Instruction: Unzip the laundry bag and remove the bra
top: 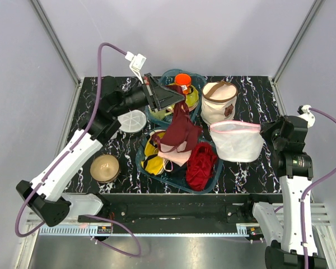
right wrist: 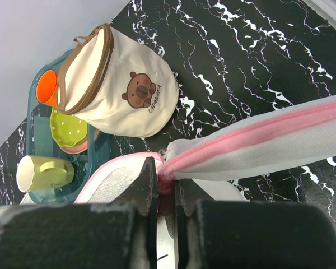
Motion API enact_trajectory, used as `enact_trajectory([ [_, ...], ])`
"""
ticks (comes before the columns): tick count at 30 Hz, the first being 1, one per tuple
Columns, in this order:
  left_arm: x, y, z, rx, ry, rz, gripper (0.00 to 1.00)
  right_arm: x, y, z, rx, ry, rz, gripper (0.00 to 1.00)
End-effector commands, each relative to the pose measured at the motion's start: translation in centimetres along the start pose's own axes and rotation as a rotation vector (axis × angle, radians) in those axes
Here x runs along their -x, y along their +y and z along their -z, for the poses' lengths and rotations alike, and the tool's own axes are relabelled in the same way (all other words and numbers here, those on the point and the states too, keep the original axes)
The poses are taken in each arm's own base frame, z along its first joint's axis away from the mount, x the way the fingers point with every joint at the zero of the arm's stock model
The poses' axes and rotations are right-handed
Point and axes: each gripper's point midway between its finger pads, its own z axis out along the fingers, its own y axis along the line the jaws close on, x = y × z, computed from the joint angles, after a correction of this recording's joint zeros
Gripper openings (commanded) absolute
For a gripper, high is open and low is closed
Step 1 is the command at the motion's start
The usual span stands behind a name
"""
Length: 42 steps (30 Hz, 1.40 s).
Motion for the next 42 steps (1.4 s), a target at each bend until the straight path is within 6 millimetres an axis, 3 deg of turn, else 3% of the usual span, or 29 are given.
enact_trajectory([
  [1,2.8,-4.7,1.3,-0.113,-0.081,-0.079,0.0,1.0,1.1,0.1,0.046,-0.039,-0.012,0.0],
  [6,2.7,-7.0,1.8,-0.158,-0.075,-0.099,0.0,0.9,1.2,0.2,0.052,-0.036,-0.014,0.0],
  [17,2.9,-8.9,3.5,-0.169,-0.086,-0.099,0.0,0.7,1.1,0.4,0.056,-0.036,-0.026,0.0],
  [22,2.0,-9.2,3.1,-0.181,-0.066,-0.079,0.0,1.6,1.1,1.2,0.04,-0.067,-0.027,0.0],
  [27,-1.6,-6.2,0.6,-0.191,0.024,0.071,0.0,4.8,1.5,2.9,0.022,-0.174,-0.017,0.0],
  [29,-2.6,-5.9,0.1,-0.207,0.06,0.087,0.0,6.1,1.5,3.7,0.009,-0.217,-0.003,0.0],
  [31,-3.6,-4.2,-0.4,-0.159,0.089,0.084,0.0,6.8,1.6,4.2,0.008,-0.239,0.003,0.0],
  [34,-5.3,-0.9,-1.6,-0.067,0.13,0.087,0.0,7.1,1.7,4.5,0.01,-0.25,0.011,0.0],
  [40,-7.1,3.2,-3.6,0.008,0.179,0.082,0.0,6.7,1.9,4.5,0.032,-0.24,0.019,0.0],
  [42,-8.3,5.8,-4.2,0.067,0.208,0.108,0.0,6.7,2.0,4.5,0.038,-0.238,0.02,0.0],
])
